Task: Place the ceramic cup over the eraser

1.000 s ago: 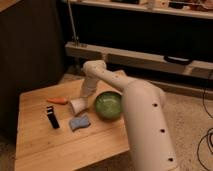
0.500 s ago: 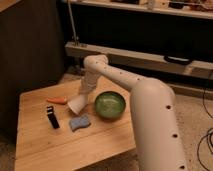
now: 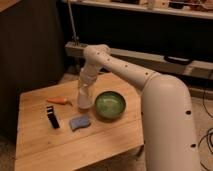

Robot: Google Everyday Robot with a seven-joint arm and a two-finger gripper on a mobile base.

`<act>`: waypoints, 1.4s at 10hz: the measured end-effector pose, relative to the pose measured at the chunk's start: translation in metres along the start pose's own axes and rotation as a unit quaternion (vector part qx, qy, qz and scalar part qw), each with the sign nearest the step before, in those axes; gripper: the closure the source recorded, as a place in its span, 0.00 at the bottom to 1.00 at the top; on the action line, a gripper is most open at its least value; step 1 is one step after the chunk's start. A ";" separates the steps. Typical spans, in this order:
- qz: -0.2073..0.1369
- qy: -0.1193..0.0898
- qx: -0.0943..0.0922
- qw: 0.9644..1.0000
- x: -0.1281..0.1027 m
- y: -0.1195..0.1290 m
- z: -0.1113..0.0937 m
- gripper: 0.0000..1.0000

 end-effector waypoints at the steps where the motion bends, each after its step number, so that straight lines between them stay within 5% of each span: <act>1: -0.006 -0.007 0.003 1.000 -0.004 -0.001 -0.006 1.00; 4: -0.034 -0.032 0.017 0.999 -0.032 -0.010 -0.040 1.00; 7: -0.092 -0.045 0.027 0.994 -0.094 -0.014 -0.078 1.00; 11: -0.187 -0.062 0.029 0.980 -0.194 -0.032 -0.111 1.00; 14: -0.210 -0.068 0.016 0.975 -0.218 -0.045 -0.103 1.00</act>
